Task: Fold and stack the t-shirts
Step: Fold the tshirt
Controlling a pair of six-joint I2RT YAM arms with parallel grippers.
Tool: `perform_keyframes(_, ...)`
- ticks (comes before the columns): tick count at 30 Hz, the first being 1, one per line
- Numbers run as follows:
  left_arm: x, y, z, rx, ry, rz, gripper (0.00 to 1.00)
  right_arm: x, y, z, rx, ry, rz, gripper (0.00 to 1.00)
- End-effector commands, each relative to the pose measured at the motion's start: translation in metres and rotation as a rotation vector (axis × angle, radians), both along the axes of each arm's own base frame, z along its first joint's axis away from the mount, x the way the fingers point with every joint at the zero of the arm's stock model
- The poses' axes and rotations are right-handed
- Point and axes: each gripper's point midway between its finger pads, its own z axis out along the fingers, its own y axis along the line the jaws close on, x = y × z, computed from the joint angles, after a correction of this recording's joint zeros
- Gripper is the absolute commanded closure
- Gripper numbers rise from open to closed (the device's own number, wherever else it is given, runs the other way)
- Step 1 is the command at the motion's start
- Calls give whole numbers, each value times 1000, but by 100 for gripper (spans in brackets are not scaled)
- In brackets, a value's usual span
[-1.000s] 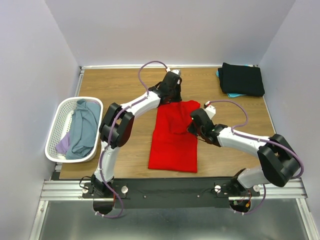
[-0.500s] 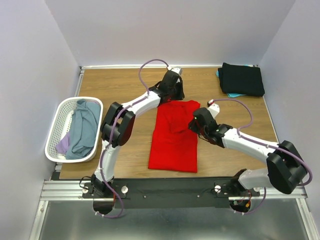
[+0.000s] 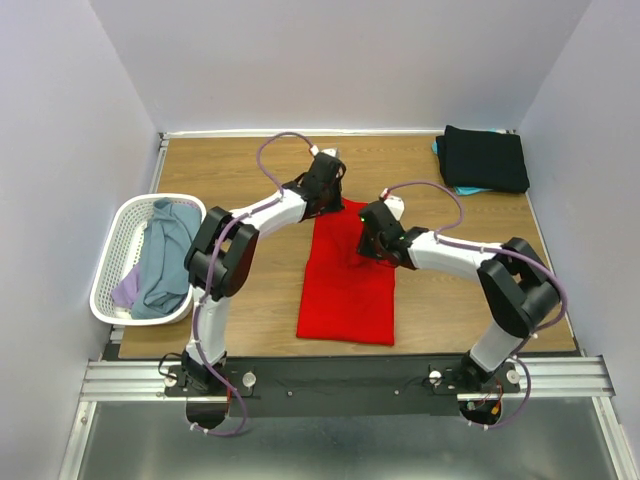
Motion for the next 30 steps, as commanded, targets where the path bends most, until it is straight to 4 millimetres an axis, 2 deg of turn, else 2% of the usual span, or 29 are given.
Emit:
perform_keyframes(1,-19,-8,-25,-32,67,-49,100,-9,-6,-28,-49,60,24,59)
perform_keyframes(4,-23,-10,-42,-38,97,-59,100,-15,-18,-51,-65,116,11,60)
perform_keyframes(7,-26,-4,-60,-29,140,-27,100,-22,-19,-59,-46,135,38,60)
perform_keyframes(12,-21,7,-64,-53,150,27,100,-13,-26,-58,-26,131,93,60)
perform_keyframes(16,-8,12,-60,-57,139,36,100,-5,-22,-53,42,147,155,61)
perform_keyframes(21,18,10,-38,-78,82,20,100,1,-8,-35,121,128,240,61)
perform_keyframes(25,38,6,0,-106,-9,-17,100,7,-7,-14,173,95,252,61)
perform_keyframes(26,45,2,17,-111,-48,-38,98,10,-7,-2,187,67,252,61)
perform_keyframes(28,46,3,40,-112,-82,-43,94,11,-9,10,207,46,241,60)
perform_keyframes(29,44,6,45,-110,-89,-37,92,10,-10,15,214,37,235,60)
perform_keyframes(30,41,10,63,-117,-116,-24,91,11,-10,29,232,8,224,60)
